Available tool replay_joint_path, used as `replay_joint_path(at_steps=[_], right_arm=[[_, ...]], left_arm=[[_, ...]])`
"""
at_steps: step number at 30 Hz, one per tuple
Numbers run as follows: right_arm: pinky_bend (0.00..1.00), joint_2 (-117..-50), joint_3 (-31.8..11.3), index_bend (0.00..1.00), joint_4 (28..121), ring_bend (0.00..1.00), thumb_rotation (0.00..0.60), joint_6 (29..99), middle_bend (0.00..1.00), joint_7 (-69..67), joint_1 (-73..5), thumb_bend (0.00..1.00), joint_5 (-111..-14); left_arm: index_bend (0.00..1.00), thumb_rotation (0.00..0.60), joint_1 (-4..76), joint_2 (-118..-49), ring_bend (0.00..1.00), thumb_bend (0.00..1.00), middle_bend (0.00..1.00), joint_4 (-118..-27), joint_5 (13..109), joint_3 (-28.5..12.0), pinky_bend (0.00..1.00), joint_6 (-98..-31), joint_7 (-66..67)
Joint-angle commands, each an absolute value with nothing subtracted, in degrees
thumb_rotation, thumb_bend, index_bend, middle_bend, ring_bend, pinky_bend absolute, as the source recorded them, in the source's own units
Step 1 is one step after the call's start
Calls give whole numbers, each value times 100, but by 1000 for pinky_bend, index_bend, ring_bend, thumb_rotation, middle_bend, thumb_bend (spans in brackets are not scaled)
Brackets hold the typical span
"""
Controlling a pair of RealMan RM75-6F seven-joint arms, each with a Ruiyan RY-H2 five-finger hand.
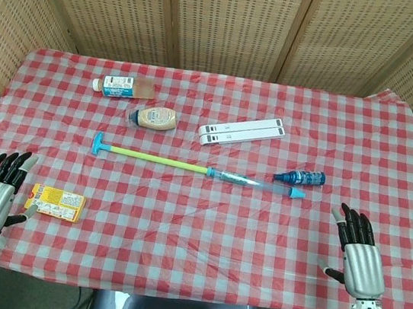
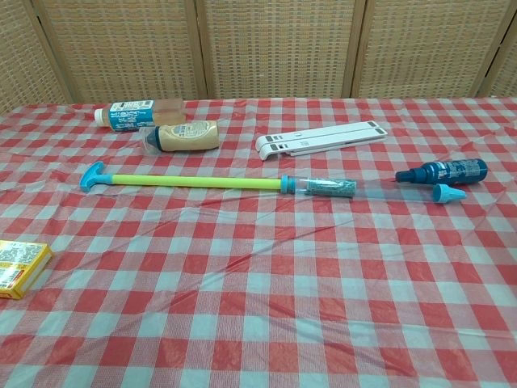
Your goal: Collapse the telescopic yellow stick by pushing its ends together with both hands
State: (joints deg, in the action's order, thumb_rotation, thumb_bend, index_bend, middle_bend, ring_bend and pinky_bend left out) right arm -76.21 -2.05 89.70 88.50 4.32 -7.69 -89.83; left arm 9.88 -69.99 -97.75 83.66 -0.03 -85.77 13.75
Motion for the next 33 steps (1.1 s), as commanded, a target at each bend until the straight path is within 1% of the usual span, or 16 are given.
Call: replay_joint_path(at_steps=[1,8,11,13,14,15,16,17,18,20,21,23,25,29,33], right_arm=[[0,-7617,-220,0,8971,0,600,8825,0,425,-771,174,-8974],[0,-7611,-280,0,8948,0,600,8754,0,377,-779,173,-8907],[0,-7606,-325,0,8906,0,600,8707,0,318,-787,174,-8834],[0,-7613,-360,0,8858,0,600,8653,0,277,-798,174,-8762],[0,-7618,-375,0,8833,0,600,8632,0,288,-803,174,-8734],[0,-7624,-384,0,8816,0,600,8620,0,300,-807,173,-8720],[0,-7634,-399,0,8790,0,600,8604,0,321,-813,174,-8697],[0,-7646,-416,0,8766,0,600,8583,0,337,-821,174,-8667],[0,-7663,-439,0,8739,0,600,8548,0,339,-833,174,-8622],[0,-7680,-496,0,8685,0,600,8447,0,304,-868,173,-8509],[0,-7684,-515,0,8667,0,600,8420,0,292,-879,173,-8478],[0,-7687,-547,0,8636,0,600,8383,0,275,-896,173,-8432],[0,-7687,-572,0,8611,0,600,8349,0,257,-910,173,-8393],[0,-7690,-621,0,8538,0,600,8240,0,205,-950,173,-8294],[0,-7709,-652,0,8410,0,600,8150,0,158,-984,173,-8223]], left_arm=[[0,600,992,-7001,0,231,0,-9768,8328,-34,0,-8529,1392],[0,600,1075,-7057,0,231,0,-9755,8111,-171,0,-8297,1499],[0,600,1194,-7107,0,232,0,-9805,7923,-347,0,-8153,1569],[0,600,1386,-7134,0,240,0,-9879,7700,-573,0,-7966,1754],[0,600,1477,-7139,6,245,1,-9922,7586,-674,0,-7875,1861],[0,600,1548,-7148,37,252,25,-9936,7518,-748,0,-7818,1940],[0,600,1650,-7173,89,256,73,-9940,7420,-856,15,-7750,2063],[7,600,1753,-7208,160,260,147,-9929,7328,-959,52,-7688,2192],[23,600,1898,-7265,209,262,206,-9896,7208,-1101,90,-7606,2347],[111,600,2269,-7395,350,270,368,-9763,6914,-1392,238,-7270,2547],[148,600,2375,-7422,393,273,416,-9728,6780,-1462,286,-7146,2607],[254,600,2608,-7478,510,283,540,-9638,6517,-1605,402,-6886,2722],[317,600,2834,-7552,591,290,634,-9506,6251,-1728,475,-6652,2840],[399,600,3373,-7746,728,295,794,-9122,5552,-1950,614,-6037,3077],[431,600,3858,-7981,776,296,845,-8662,4960,-2042,665,-5667,3412]])
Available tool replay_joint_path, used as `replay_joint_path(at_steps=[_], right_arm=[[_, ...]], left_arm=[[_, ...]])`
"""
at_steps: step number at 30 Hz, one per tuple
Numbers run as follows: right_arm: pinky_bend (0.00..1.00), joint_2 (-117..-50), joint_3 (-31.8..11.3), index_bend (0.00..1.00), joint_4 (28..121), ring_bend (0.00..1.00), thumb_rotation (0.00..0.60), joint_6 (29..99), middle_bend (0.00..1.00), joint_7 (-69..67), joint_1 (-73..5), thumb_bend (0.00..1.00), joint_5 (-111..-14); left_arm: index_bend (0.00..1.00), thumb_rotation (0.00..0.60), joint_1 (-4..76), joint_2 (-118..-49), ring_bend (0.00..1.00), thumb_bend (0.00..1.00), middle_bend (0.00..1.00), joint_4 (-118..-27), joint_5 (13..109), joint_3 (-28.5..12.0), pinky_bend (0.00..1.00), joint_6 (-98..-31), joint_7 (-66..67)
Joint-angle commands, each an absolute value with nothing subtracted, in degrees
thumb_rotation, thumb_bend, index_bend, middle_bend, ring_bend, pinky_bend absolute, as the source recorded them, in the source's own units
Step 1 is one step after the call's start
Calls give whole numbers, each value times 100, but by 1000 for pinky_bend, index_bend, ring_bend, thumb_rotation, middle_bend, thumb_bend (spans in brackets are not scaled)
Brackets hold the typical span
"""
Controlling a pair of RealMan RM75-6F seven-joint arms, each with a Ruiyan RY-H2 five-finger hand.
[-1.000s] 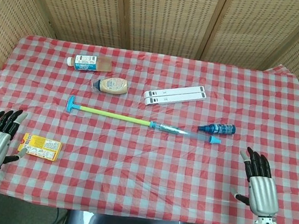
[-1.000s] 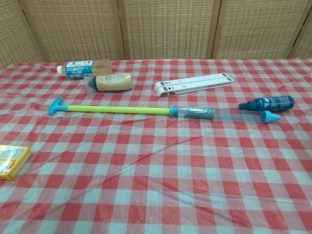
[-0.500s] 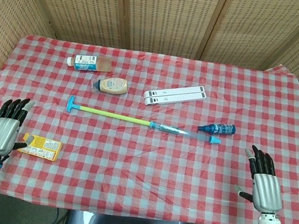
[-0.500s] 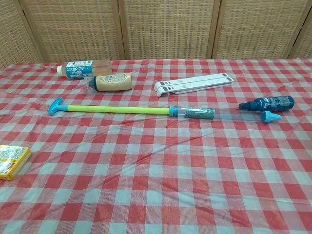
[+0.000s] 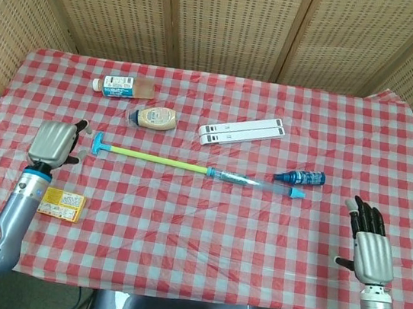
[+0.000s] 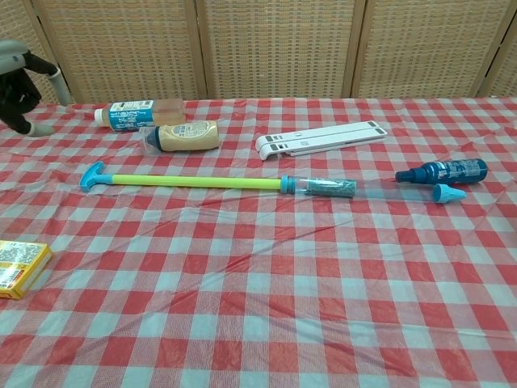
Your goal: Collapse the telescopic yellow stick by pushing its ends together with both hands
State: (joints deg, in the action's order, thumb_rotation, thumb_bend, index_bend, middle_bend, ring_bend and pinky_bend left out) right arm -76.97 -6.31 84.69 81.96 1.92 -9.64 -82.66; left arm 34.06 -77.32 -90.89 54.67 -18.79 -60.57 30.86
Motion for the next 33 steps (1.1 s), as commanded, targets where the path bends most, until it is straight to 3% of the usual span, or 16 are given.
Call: replay_joint_path(at_steps=[1,8,18,33], right_arm=[[0,-7715,-667,0,8378,0,600,8121,0,127,-993,173,-8192],[0,-7776,-704,0,8213,0,600,7974,0,58,-1043,172,-8071],[0,-7799,-702,0,8142,0,600,7918,0,-5,-1050,172,-8027],[0,-7827,-679,0,8110,0,600,7781,0,-34,-1070,171,-7951]], left_arm=[[440,600,3995,-8057,784,296,853,-8532,4794,-2056,672,-5561,3487],[462,600,4712,-8399,809,302,882,-7901,3899,-1960,695,-4992,3923],[421,600,5163,-8609,809,302,882,-7503,3135,-1535,695,-4723,4330],[419,600,5384,-9015,809,304,882,-6524,2789,-1176,695,-4356,4124]])
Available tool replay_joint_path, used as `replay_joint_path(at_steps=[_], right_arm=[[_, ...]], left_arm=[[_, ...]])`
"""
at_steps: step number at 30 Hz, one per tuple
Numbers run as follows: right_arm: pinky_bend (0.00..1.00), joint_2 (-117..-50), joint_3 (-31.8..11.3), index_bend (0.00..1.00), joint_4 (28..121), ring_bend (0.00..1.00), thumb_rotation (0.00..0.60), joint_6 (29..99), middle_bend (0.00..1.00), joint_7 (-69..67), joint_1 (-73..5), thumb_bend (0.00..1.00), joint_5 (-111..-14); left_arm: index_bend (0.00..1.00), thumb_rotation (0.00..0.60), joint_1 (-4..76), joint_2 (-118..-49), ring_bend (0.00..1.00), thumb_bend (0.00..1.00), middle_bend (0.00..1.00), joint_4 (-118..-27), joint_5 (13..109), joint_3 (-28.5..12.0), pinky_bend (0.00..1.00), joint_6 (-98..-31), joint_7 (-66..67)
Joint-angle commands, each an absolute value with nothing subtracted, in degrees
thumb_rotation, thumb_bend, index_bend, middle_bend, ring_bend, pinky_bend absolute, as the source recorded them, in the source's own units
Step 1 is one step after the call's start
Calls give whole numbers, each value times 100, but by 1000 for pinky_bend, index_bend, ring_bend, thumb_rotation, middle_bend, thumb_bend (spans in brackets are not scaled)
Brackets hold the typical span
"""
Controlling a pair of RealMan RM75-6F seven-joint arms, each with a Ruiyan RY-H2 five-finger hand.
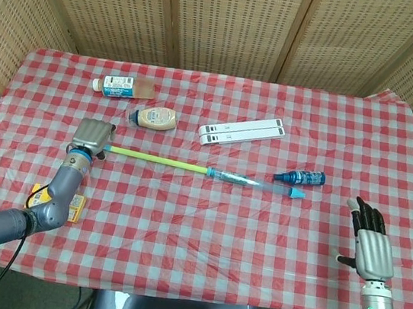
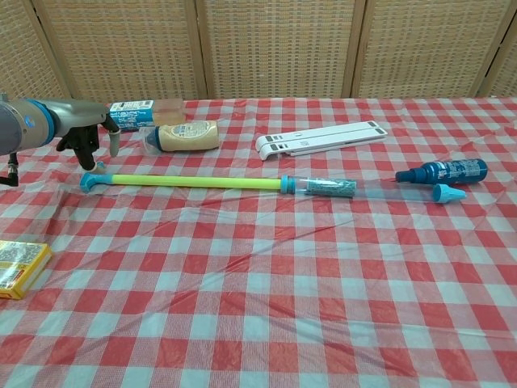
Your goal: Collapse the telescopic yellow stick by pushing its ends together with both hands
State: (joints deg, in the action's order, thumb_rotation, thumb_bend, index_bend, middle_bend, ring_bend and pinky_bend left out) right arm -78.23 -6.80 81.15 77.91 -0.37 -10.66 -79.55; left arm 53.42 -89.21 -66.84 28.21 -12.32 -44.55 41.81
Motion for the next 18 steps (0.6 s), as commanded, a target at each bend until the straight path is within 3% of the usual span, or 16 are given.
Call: replay_joint_path(at_steps=[1,18], right_arm=[[0,-7833,-677,0,8102,0,600,7771,0,-29,-1073,171,-7945],[0,-7939,-687,0,7939,0,600,7656,0,14,-1112,171,-7848]], left_arm=[[419,600,5411,-9067,809,305,882,-6398,2771,-1159,695,-4289,4097],[431,600,5690,-9808,809,310,882,-5023,2907,-1056,695,-3600,3673]])
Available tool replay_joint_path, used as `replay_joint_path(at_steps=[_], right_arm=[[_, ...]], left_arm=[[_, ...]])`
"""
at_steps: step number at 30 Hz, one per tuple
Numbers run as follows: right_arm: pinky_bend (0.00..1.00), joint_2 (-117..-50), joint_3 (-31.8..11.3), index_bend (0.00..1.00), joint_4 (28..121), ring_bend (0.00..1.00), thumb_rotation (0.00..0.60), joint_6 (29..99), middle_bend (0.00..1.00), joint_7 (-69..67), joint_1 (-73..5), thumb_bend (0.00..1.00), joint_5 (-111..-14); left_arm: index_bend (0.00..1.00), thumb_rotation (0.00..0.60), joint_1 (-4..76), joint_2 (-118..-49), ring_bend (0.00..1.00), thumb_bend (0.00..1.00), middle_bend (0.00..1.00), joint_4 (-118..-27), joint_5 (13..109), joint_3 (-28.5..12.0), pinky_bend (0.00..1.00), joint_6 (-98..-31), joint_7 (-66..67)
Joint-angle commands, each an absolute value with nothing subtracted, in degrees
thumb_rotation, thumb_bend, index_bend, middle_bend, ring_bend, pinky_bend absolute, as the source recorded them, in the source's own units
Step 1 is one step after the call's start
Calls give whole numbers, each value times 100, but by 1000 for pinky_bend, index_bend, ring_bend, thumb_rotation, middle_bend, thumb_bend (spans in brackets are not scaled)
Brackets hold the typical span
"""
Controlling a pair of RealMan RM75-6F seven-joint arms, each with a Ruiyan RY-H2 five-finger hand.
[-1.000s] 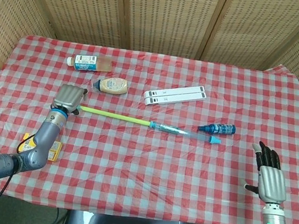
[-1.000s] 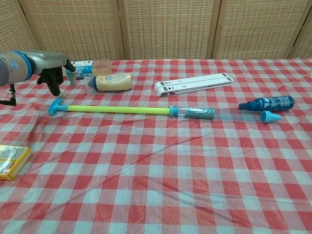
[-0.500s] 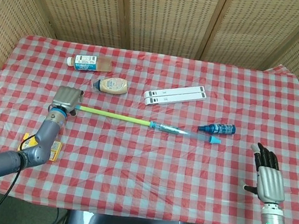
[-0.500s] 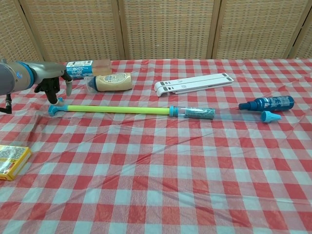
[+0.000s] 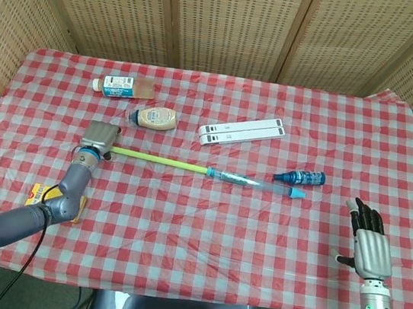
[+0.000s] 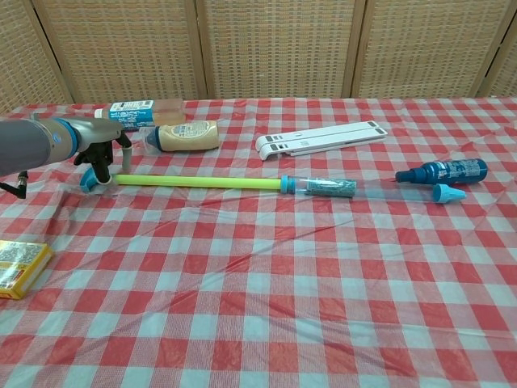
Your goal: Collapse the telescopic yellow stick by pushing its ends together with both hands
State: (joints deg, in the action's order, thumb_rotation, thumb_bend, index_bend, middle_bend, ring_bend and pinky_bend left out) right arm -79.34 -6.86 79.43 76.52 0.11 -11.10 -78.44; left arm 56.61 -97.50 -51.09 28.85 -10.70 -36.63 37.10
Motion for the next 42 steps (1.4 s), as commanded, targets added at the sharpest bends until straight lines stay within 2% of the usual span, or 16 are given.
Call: replay_joint_path(at_steps=[1,15,19,22,26,33,42], right_arm=[[0,-7941,-685,0,7939,0,600,7659,0,16,-1111,171,-7852],[0,-7978,-682,0,7884,0,600,7679,0,-9,-1106,171,-7864],[0,-7980,-676,0,7883,0,600,7696,0,-26,-1099,171,-7882],[0,-7978,-670,0,7895,0,600,7695,0,-27,-1096,171,-7884],[0,-7963,-664,0,7932,0,600,7723,0,-25,-1086,171,-7909],[0,-7905,-630,0,8065,0,600,7770,0,-17,-1067,171,-7981],[0,-7797,-752,8,8421,0,600,7874,0,-70,-1149,171,-8100]], left_arm=[[432,600,5697,-9821,809,311,882,-4992,2909,-1050,695,-3582,3671],[476,600,5719,-10081,809,367,882,-4540,3007,-970,695,-3343,3507],[527,600,5715,-10117,809,376,882,-4469,3061,-971,695,-3333,3455],[580,600,5710,-10098,809,423,882,-4494,3118,-995,695,-3389,3409],[649,600,5672,-9948,809,445,882,-4786,3281,-1055,695,-3590,3301],[662,600,5584,-9439,809,446,882,-5695,3429,-1175,695,-4067,3249],[740,600,5448,-8706,809,461,882,-6906,3382,-1244,695,-4712,3390]])
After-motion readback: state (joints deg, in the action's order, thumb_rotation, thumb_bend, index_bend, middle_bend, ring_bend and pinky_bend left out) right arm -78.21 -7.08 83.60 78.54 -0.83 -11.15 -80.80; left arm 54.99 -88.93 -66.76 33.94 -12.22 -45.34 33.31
